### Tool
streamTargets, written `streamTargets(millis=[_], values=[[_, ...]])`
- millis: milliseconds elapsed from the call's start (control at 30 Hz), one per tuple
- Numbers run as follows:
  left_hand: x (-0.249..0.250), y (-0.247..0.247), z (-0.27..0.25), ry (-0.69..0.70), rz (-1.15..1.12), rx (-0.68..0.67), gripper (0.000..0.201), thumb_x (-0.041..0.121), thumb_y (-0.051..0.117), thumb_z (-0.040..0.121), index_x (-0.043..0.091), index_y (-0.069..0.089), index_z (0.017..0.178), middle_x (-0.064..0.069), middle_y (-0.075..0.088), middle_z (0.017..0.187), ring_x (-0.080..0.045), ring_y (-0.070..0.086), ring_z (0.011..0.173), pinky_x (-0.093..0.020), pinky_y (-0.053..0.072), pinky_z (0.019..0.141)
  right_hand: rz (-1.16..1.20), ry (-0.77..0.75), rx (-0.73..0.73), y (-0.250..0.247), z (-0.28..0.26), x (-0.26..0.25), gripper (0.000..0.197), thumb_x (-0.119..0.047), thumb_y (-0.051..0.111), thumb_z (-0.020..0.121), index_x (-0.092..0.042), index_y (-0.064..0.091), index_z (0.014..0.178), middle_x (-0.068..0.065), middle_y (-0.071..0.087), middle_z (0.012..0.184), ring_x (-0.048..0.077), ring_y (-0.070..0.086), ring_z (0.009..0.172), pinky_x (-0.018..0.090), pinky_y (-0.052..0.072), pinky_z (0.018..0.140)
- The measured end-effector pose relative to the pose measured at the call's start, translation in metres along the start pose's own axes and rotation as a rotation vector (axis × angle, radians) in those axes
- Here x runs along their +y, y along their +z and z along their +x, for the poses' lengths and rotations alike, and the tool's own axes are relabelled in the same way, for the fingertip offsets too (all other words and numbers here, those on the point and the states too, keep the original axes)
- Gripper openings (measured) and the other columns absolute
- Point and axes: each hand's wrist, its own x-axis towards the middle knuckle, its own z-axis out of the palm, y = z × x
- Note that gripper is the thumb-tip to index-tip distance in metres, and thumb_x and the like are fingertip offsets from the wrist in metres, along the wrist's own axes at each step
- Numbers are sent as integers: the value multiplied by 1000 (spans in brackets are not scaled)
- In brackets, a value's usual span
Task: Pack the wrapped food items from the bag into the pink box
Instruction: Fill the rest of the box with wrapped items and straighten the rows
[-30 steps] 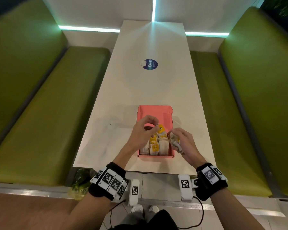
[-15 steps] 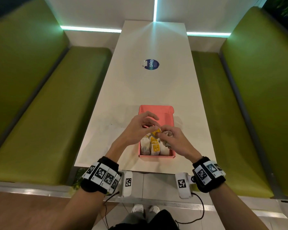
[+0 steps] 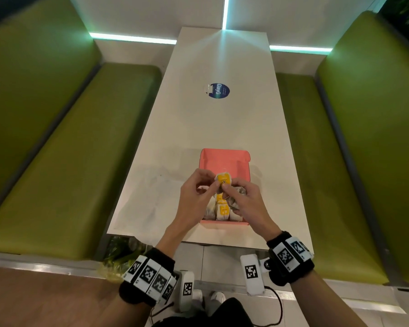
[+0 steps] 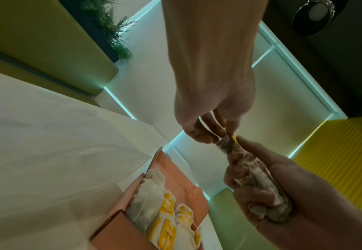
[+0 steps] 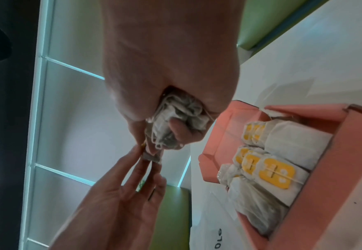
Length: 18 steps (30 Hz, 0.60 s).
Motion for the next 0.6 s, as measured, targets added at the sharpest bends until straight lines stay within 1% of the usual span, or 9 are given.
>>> streamTargets(millis=[100,167,200,267,367,433,500,533,600], values=[[0,-6,3,0,20,1,9,6,70,90,9,63,95,3,69,88,-20,68,82,-43,55,73,-97,-26,-35,-3,-2,4,12,-15,64,95,-8,74,94,1,65,71,4,54,57,13,41,51],[1,-12,4,-7,30,-12,7,8,69,91,12,64,95,6,68,88,-20,67,84,-45,55,76,-146,-42,-8,-9,-1,7,9,-14,66,94,-14,73,99,1,64,70,3,54,56,17,42,54],[2,-15,6,-9,26,-24,6,9,68,91,11,64,95,6,68,88,-20,67,84,-46,56,77,-157,-62,14,-12,0,7,12,-13,67,93,-17,72,104,3,64,72,4,54,57,19,43,56],[3,-20,8,-11,19,-46,4,6,64,92,9,62,94,7,66,87,-18,65,81,-42,56,74,-193,-126,47,-17,5,3,25,-10,68,92,-21,69,115,8,64,80,6,56,63,24,47,61],[6,-23,9,-14,20,-70,7,-3,60,93,4,59,92,10,62,84,-12,61,77,-32,52,69,-247,-218,-28,-15,11,-10,38,-8,67,92,-22,62,127,0,63,80,4,59,68,19,48,65],[7,-23,9,-20,10,-80,6,-2,60,93,3,58,92,8,61,84,-14,61,78,-35,51,69,-306,-241,-92,-8,15,-14,28,-11,67,93,-21,67,118,-13,66,80,2,61,72,16,46,68],[10,-25,8,-20,-1,-91,4,2,61,93,4,57,93,5,62,86,-17,62,80,-40,51,71,-298,-251,-102,-3,18,-14,16,-8,66,93,-21,71,99,-19,68,82,0,61,74,14,45,69],[11,-25,7,-18,-7,-102,6,4,61,93,5,56,95,5,63,88,-17,63,82,-39,52,72,-283,-256,-97,0,18,-14,16,-6,66,92,-21,71,93,-18,68,81,0,61,74,14,44,68],[14,-27,5,-14,-8,-137,13,4,63,94,10,53,98,7,64,90,-15,63,86,-30,51,72,-266,-257,-92,2,18,-14,14,-5,67,91,-18,71,88,-16,68,79,1,60,72,14,44,68]])
